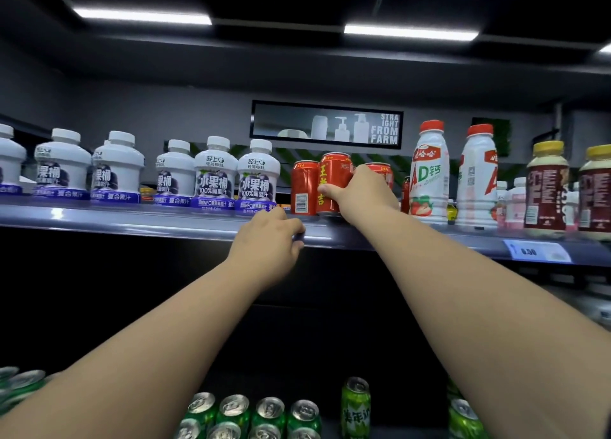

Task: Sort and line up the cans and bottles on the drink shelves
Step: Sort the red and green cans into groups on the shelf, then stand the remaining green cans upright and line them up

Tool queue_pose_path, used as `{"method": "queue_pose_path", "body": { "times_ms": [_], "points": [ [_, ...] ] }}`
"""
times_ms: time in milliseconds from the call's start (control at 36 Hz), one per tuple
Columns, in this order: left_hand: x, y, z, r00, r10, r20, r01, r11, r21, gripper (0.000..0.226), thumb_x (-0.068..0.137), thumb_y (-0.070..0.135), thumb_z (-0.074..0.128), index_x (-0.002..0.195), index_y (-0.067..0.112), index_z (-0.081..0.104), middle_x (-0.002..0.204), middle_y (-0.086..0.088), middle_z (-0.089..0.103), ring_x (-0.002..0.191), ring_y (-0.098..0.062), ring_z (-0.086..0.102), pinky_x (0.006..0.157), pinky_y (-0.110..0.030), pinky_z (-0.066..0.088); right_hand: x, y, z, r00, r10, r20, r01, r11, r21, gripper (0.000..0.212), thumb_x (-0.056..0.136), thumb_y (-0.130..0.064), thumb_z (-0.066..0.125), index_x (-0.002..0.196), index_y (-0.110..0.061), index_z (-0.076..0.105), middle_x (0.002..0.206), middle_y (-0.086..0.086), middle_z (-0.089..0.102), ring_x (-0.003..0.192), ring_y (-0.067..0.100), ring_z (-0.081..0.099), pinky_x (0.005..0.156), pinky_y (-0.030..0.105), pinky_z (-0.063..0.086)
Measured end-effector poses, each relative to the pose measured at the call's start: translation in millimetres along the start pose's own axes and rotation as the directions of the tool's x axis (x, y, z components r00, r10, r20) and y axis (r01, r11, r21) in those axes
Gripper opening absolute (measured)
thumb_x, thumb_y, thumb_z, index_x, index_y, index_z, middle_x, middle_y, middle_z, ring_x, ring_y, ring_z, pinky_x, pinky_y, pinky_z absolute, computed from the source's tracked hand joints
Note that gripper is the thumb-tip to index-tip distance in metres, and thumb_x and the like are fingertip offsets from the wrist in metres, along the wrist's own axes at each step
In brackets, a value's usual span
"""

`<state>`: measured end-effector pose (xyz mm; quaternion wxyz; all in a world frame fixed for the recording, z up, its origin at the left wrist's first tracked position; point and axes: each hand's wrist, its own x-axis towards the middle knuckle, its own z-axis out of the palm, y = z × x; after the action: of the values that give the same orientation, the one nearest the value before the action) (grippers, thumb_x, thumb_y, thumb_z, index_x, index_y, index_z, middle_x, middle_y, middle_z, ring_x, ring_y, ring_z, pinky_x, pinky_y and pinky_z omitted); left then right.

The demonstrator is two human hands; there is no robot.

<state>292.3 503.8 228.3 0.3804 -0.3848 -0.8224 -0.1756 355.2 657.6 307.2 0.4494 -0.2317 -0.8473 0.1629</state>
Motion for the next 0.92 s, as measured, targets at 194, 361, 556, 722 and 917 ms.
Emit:
{"method": "queue_pose_path", "body": {
  "times_ms": [194,361,556,722,917],
  "points": [
    [-4.1,7.8,-4.0,1.0,0.003,0.018,-0.004,1.0,0.028,0.024,0.097,0.031,0.051,0.118,0.026,0.063,0.112,-0.003,0.052,0.108,-0.025,0.048,0.088,-0.039,0.046,-2.5,-4.6,3.7,1.0,0.027,0.014,-0.028,0.997,0.066,0.065,0.086,-0.06,0.068,0.128,-0.015,0.049,0.11,0.005,0.06,0.087,0.025,0.053,0.069,0.038,0.041],
    [-6.7,4.9,-8.2,0.996,0.015,0.089,-0.017,0.999,0.027,0.034,0.096,0.023,0.051,0.129,0.027,0.058,0.12,-0.002,0.05,0.111,-0.023,0.045,0.09,-0.035,0.042,-8.3,8.4,14.8,1.0,-0.002,-0.005,0.003,0.993,0.122,0.056,0.09,-0.053,0.068,0.125,-0.016,0.047,0.116,0.005,0.061,0.096,0.024,0.057,0.074,0.036,0.041],
    [-8.4,7.5,-3.7,0.996,-0.009,0.087,0.005,0.999,0.045,0.039,0.091,0.023,0.055,0.13,0.025,0.056,0.121,-0.002,0.049,0.113,-0.024,0.044,0.095,-0.039,0.045,-23.5,32.1,5.6,0.997,-0.039,-0.064,0.062,0.907,0.416,0.057,0.086,-0.05,0.073,0.13,-0.018,0.056,0.124,0.0,0.062,0.111,0.02,0.061,0.094,0.037,0.053],
    [-53.3,20.2,20.8,0.998,0.066,0.004,-0.066,0.998,0.01,0.029,0.082,0.037,0.06,0.106,0.027,0.072,0.106,0.0,0.061,0.103,-0.028,0.054,0.087,-0.041,0.049,-90.6,80.2,7.5,0.982,-0.177,-0.068,0.186,0.83,0.526,0.039,0.086,-0.028,0.078,0.121,-0.022,0.063,0.11,-0.006,0.065,0.098,0.005,0.062,0.084,0.016,0.05],
    [-114.2,39.0,106.1,0.944,0.014,0.331,0.055,0.978,-0.199,0.035,0.085,0.043,0.067,0.119,0.035,0.064,0.116,0.013,0.056,0.108,-0.013,0.058,0.087,-0.033,0.051,-165.8,181.4,36.4,0.957,-0.138,0.256,0.048,0.943,0.33,0.047,0.079,-0.032,0.083,0.123,-0.03,0.064,0.123,-0.013,0.06,0.111,0.004,0.058,0.089,0.026,0.049]
  ]
}}
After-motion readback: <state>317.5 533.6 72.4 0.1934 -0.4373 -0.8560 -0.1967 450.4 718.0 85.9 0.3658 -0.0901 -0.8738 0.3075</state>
